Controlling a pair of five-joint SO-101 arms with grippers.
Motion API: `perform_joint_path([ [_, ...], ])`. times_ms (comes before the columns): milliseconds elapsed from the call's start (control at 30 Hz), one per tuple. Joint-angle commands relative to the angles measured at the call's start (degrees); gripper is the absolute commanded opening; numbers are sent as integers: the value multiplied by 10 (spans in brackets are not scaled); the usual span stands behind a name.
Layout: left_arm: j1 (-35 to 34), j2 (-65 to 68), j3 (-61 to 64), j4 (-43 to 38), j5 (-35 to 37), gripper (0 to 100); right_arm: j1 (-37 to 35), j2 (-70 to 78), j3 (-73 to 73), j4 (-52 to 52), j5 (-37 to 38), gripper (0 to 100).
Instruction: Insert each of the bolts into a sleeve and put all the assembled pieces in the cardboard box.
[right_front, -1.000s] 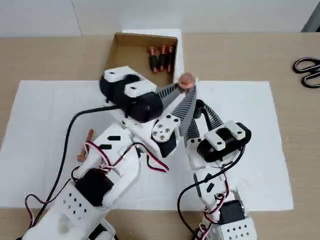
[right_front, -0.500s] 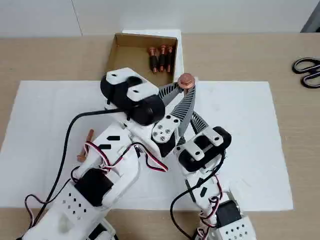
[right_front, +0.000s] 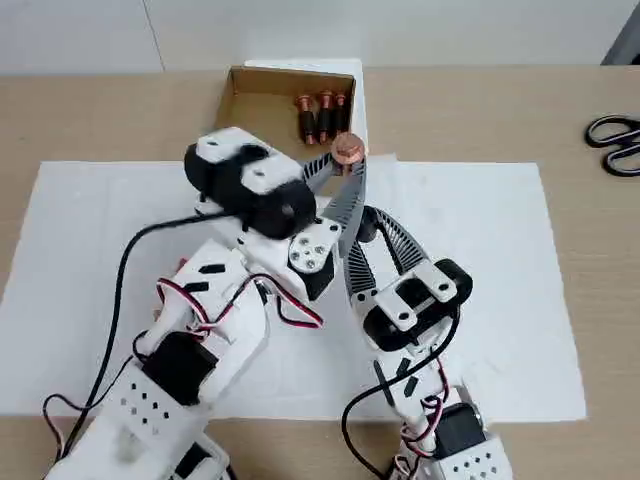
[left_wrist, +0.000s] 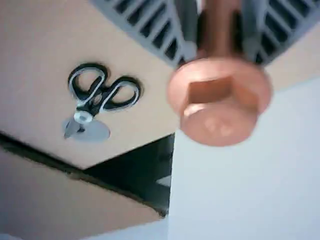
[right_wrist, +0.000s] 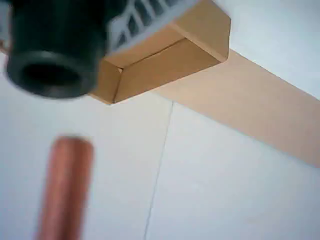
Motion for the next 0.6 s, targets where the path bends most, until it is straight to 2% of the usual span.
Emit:
perform_joint_path([
  [0, -3, -18, 5, -4, -25, 7, 0, -12, 3, -9, 5, 4],
  [233, 43, -22, 5, -5, -20, 7, 0, -12, 3, -9, 5, 4],
  [367, 44, -18, 5, -53, -32, 7, 0, -12, 3, -9, 6, 4],
  [567, 44, -18, 21, -53, -47, 7, 0, -12, 3, -9, 6, 4],
])
